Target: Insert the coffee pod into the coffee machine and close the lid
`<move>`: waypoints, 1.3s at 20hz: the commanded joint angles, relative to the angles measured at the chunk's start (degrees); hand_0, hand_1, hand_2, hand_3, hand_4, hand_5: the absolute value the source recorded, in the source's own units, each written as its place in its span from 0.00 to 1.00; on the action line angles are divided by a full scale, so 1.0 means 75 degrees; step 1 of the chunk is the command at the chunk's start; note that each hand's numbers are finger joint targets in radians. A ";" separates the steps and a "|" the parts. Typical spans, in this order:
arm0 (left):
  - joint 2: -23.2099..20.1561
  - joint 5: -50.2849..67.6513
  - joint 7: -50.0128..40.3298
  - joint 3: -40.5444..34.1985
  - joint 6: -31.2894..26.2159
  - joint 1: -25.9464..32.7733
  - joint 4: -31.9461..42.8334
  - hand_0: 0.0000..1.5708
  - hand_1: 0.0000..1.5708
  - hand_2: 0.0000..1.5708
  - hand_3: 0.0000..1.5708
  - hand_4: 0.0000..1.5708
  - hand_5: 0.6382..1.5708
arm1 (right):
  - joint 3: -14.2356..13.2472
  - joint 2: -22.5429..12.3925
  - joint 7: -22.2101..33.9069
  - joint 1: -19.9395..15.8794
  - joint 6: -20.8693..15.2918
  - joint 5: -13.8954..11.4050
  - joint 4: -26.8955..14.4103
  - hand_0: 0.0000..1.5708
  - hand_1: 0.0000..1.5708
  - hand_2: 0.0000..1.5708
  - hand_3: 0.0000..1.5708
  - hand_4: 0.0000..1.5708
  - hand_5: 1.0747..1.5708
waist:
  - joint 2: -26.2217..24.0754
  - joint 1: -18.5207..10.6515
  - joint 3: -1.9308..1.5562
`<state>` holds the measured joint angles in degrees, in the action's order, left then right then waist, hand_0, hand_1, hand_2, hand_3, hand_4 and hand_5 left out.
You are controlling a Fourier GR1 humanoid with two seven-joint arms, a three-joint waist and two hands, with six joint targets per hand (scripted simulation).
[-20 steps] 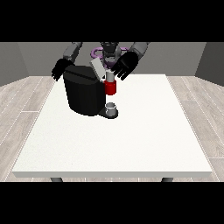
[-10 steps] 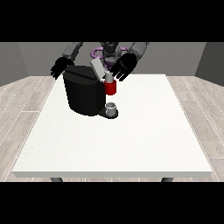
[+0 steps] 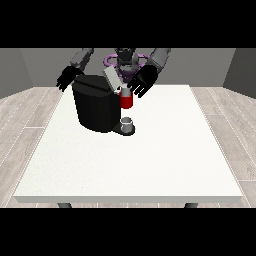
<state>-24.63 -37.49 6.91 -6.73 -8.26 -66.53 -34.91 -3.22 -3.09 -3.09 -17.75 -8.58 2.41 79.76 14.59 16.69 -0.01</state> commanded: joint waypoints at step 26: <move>-0.0109 -0.0716 0.0367 0.0601 -0.0689 -0.0052 -0.0043 0.00 0.00 0.00 0.00 0.00 1.00 | -0.0135 0.0116 -0.0502 0.0050 -0.0210 -0.0088 -0.0536 0.00 0.00 0.00 0.00 0.26 1.00 | 0.0004 -0.0393 -0.0004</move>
<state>-26.17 -41.37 10.28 -4.49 -10.30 -67.31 -34.94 -3.26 -2.53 -4.37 -18.11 -9.66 1.84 78.90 15.66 15.72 -0.08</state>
